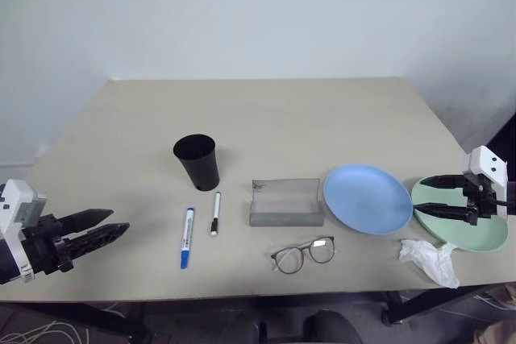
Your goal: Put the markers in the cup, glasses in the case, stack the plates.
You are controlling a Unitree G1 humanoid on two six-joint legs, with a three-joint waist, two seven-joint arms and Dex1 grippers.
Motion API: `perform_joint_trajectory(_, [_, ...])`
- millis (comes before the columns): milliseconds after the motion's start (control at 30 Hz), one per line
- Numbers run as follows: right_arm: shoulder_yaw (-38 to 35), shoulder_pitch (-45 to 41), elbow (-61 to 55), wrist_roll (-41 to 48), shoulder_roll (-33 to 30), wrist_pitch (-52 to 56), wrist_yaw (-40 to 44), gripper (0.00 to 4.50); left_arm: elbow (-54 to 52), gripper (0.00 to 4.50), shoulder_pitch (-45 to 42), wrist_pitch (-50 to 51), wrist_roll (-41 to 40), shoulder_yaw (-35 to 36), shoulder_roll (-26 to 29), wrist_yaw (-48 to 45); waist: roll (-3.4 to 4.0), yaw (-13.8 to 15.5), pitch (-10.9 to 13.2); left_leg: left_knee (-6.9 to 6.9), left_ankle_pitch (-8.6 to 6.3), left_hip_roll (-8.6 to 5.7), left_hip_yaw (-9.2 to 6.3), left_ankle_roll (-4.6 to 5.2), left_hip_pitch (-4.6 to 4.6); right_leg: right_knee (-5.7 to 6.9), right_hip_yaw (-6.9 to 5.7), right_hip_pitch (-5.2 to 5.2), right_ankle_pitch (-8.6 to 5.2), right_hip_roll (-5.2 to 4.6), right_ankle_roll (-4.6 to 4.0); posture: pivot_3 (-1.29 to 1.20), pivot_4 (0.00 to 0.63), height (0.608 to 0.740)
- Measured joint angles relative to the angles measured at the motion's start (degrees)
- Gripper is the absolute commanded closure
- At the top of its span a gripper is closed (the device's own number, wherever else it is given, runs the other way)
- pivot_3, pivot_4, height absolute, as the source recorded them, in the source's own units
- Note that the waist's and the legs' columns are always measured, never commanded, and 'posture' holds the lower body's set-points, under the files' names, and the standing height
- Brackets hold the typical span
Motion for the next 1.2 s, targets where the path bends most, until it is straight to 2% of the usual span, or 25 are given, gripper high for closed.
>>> perform_joint_trajectory(233, [-0.5, 4.82, -0.17, -2.06, -1.45, -0.1, -2.72, 1.16, 0.37, 1.65, -3.16, -1.31, 0.0, -3.43, -0.39, 0.73, -0.04, -0.01, 0.0, 0.0, 0.0, 0.01, -0.01, 0.0, 0.0, 0.01, 0.01, 0.0, 0.01, 0.02, 0.02, 0.0, 0.0, 0.738])
perform_joint_trajectory(400, [-0.18, 6.61, -0.28, -5.61, -1.14, 1.61, -8.62, 1.16, 1.39, 1.65, -6.1, -1.7, 0.01, -5.19, -0.39, 1.19, -0.04, -0.05, -0.01, 0.0, 0.0, 0.01, 0.1, 0.01, 0.02, 0.01, 0.01, 0.0, 0.01, 0.06, 0.02, 0.0, 0.0, 0.738])
perform_joint_trajectory(667, [0.61, 11.14, -4.52, -6.53, 1.9, 6.43, -13.89, 1.16, 2.45, 1.65, -7.64, -2.28, 0.2, -6.7, -0.38, 1.53, -0.06, -0.01, -0.01, 0.0, 0.0, 0.01, 0.04, 0.01, 0.0, 0.01, 0.01, 0.0, 0.02, 0.07, 0.03, 0.0, 0.0, 0.738])
perform_joint_trajectory(867, [1.79, 11.2, -6.34, -7.26, 3.69, 8.66, -16.53, 1.16, 2.65, 1.65, -7.79, -2.6, 0.22, -7.33, -0.38, 1.97, -0.1, -0.02, -0.01, 0.02, 0.0, 0.01, 0.08, 0.02, 0.01, 0.0, 0.01, 0.02, 0.01, 0.07, 0.03, 0.0, 0.0, 0.738])
perform_joint_trajectory(1000, [2.89, 11.02, -6.31, -7.79, 4.13, 9.22, -17.6, 2.05, 2.66, 1.61, -7.76, -2.68, 0.22, -7.36, -0.38, 2.38, -0.1, -0.02, -0.01, 0.02, 0.0, 0.0, 0.06, 0.02, 0.01, 0.01, 0.0, 0.02, 0.01, 0.07, 0.03, 0.0, 0.0, 0.738])
perform_joint_trajectory(1200, [4.4, 9.93, -5.77, -8.69, 4.76, 9.98, -19.05, 4.12, 2.7, 1.61, -7.57, -3.24, 0.29, -7.42, -0.39, 2.79, -0.1, -0.02, -0.01, 0.02, 0.0, 0.0, 0.05, 0.02, 0.01, 0.01, 0.0, 0.02, 0.01, 0.08, 0.03, 0.0, 0.0, 0.738])
